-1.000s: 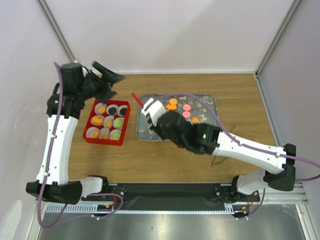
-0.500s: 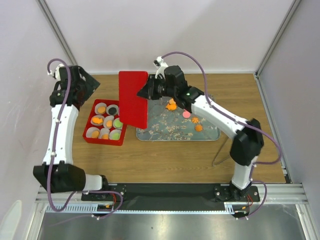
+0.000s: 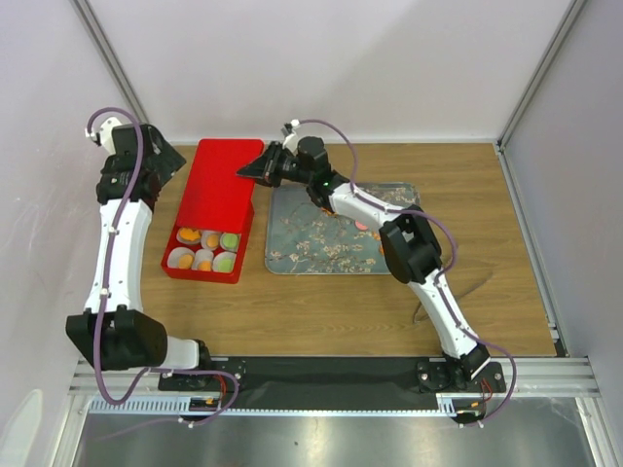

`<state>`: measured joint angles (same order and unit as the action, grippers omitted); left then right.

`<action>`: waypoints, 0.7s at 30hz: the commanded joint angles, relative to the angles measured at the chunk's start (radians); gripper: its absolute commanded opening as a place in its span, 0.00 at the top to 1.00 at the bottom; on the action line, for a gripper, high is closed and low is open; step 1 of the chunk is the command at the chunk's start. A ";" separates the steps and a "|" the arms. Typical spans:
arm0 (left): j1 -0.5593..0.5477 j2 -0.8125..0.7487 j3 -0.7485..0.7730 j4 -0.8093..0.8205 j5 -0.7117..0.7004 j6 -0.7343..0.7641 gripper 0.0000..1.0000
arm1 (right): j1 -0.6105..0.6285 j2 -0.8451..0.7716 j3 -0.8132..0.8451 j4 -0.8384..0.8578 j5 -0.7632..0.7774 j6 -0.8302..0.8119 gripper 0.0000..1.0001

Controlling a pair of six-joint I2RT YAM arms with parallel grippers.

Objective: Pack the cookies

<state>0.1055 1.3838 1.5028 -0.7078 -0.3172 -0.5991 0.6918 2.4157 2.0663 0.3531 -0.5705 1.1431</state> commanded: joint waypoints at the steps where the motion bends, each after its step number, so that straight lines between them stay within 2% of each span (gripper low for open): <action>1: 0.014 -0.069 -0.013 -0.013 -0.057 0.042 0.04 | 0.023 0.052 0.100 0.191 -0.045 0.165 1.00; 11: 0.040 -0.169 -0.245 0.027 -0.045 0.074 0.04 | 0.081 0.174 0.135 0.242 -0.042 0.224 1.00; 17: 0.057 -0.186 -0.272 0.018 -0.019 0.090 0.04 | 0.094 0.226 0.140 0.313 -0.026 0.308 1.00; 21: 0.062 -0.187 -0.277 0.011 -0.013 0.097 0.04 | 0.095 0.232 0.132 0.314 -0.023 0.305 1.00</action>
<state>0.1524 1.2304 1.2327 -0.7128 -0.3397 -0.5312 0.7906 2.6514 2.1399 0.5606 -0.5926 1.4113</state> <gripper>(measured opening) 0.962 0.183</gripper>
